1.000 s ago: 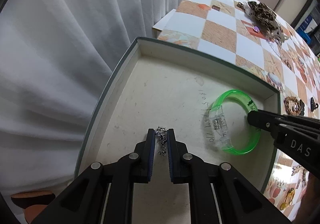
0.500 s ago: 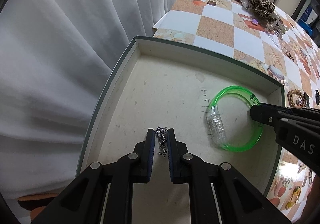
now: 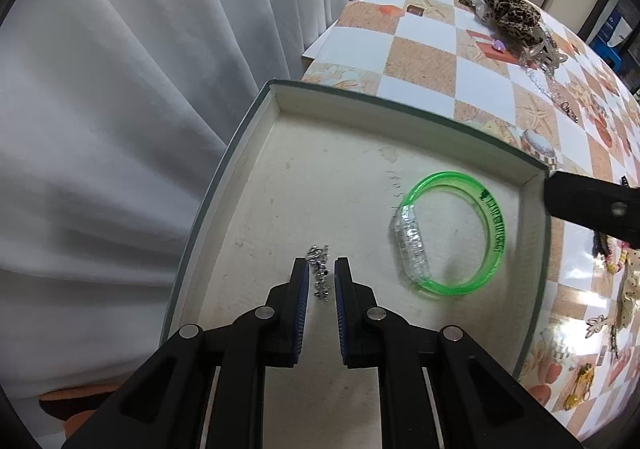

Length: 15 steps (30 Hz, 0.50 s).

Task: Organize jewelry
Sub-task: 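Open the left tool to drop the silver charm into the tray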

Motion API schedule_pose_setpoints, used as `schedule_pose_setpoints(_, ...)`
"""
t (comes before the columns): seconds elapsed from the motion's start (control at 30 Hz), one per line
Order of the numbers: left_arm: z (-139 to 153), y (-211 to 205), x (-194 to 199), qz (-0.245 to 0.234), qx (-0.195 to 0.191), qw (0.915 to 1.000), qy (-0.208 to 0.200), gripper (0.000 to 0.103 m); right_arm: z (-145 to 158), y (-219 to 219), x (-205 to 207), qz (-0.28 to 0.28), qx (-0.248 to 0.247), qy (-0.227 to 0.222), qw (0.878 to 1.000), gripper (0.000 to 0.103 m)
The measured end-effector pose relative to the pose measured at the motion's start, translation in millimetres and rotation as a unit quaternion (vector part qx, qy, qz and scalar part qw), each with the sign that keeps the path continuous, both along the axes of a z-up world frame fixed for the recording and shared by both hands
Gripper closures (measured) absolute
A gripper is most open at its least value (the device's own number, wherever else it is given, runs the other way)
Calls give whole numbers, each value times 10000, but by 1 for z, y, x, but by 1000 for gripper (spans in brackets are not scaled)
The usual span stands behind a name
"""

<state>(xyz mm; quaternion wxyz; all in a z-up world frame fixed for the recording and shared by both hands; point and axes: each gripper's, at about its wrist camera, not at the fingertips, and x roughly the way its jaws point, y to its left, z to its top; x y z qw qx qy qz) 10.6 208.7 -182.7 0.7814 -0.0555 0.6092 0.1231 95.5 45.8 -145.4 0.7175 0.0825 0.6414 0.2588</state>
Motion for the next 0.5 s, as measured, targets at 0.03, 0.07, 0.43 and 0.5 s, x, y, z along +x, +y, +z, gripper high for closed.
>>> schedule_pose_setpoints(0.03,0,0,1,-5,-5,10000,5,15,6,-4,-2,-37,17,-19,10000,54)
schedule_pose_setpoints(0.07,2,0,0,39,81,10000,-14,0,8,-10,-1,-84,33,-40,10000,53)
schedule_pose_setpoints(0.43,20,-19,-4,-273,423,9986,-151,0,27,-79,-15,-773,-13,-105,9970,41)
schedule_pose_setpoints(0.5,25,-26,-3,-347,414,9984,-152,0,28,-93,-17,-894,-88,-125,9959,26)
